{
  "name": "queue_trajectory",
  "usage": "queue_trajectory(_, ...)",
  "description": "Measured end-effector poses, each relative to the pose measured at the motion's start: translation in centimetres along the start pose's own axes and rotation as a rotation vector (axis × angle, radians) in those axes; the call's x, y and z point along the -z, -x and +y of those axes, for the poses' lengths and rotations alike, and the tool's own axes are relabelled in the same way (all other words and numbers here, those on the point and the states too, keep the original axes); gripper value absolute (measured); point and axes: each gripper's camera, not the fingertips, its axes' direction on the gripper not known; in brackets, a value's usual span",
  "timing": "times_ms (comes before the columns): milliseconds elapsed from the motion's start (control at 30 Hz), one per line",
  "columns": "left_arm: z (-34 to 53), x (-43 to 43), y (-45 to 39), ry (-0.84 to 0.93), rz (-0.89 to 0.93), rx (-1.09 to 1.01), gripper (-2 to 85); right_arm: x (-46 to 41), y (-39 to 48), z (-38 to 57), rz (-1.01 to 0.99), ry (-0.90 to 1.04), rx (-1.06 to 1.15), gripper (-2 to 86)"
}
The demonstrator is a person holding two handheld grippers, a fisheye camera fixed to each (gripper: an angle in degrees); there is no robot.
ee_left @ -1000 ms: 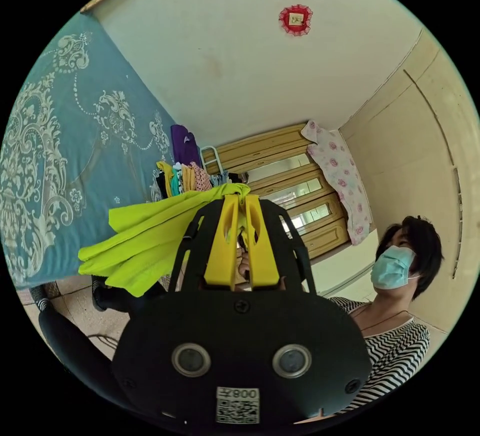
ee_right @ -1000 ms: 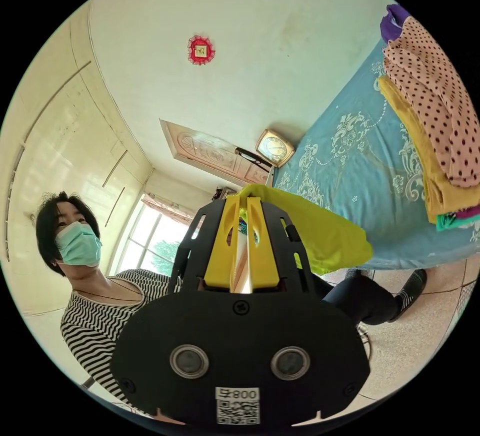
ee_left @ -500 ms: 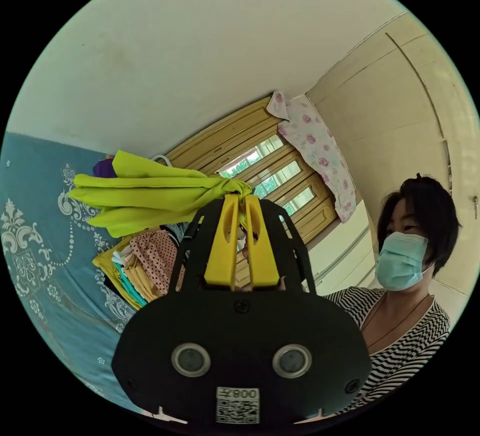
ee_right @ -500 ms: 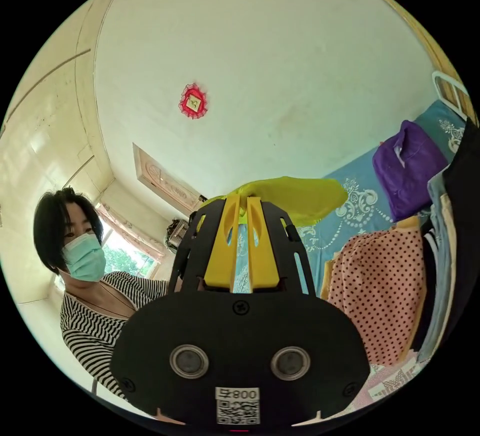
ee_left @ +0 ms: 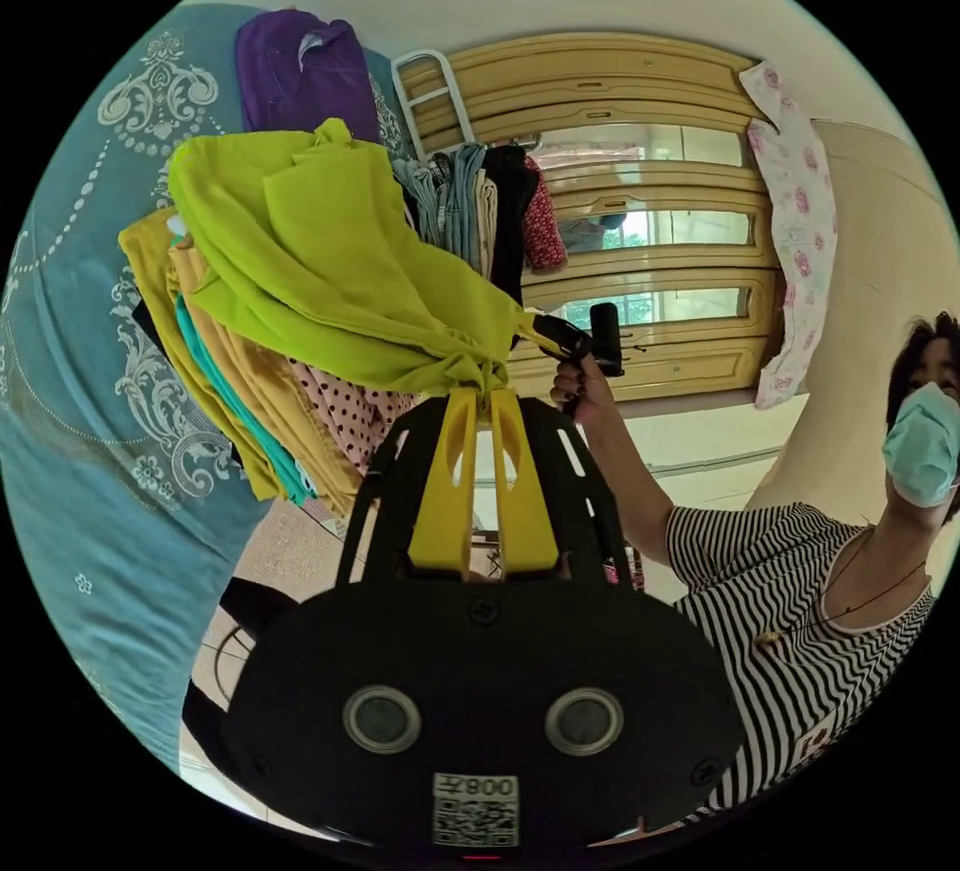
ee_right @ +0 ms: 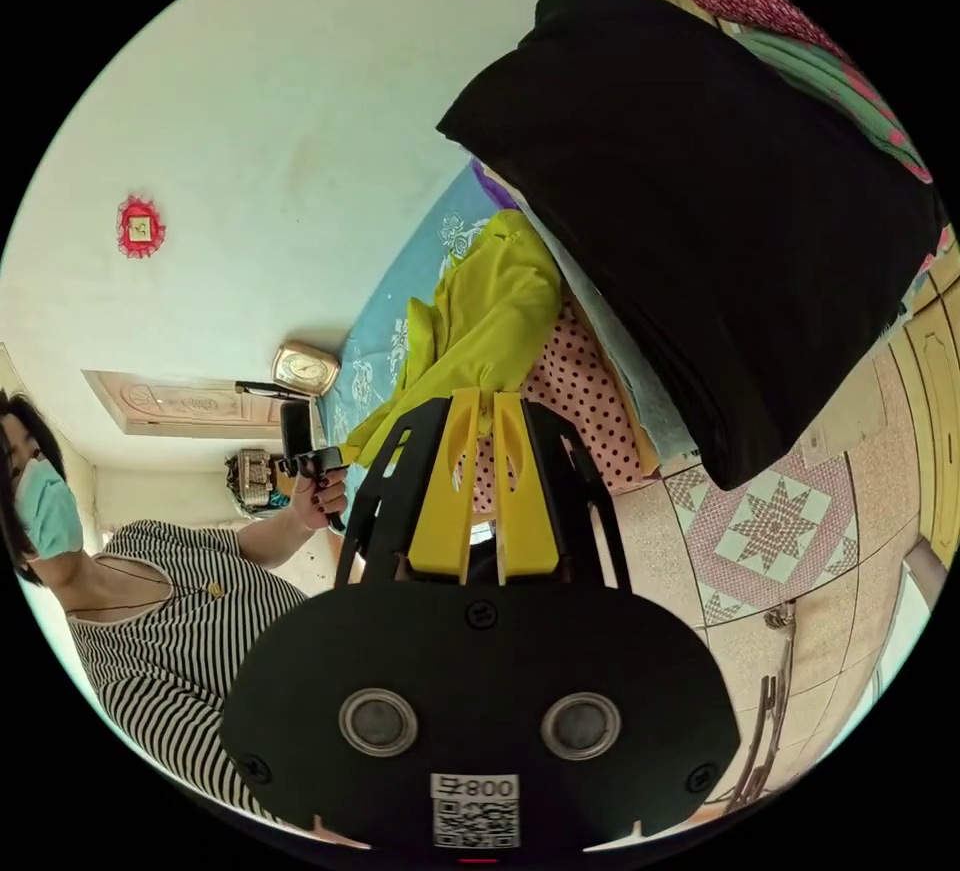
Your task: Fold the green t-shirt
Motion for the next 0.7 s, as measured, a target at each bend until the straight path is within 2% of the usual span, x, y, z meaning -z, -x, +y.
queue_trajectory(233, -5.3, -4.9, -3.2, 0.115, -0.122, -0.032, 2.8, 1.0, 0.1, -1.7, 0.132, 0.083, 0.063, 2.1)
queue_trajectory(467, -9.1, -10.3, -0.3, 0.221, -0.173, 0.171, 2.8, -3.2, -6.3, -2.4, 0.199, 0.164, -0.093, 2.2)
queue_trajectory(700, -12.0, -11.6, -0.9, 0.271, -0.183, 0.216, 2.8, -4.4, -8.1, -3.6, 0.210, 0.186, -0.158, 2.2)
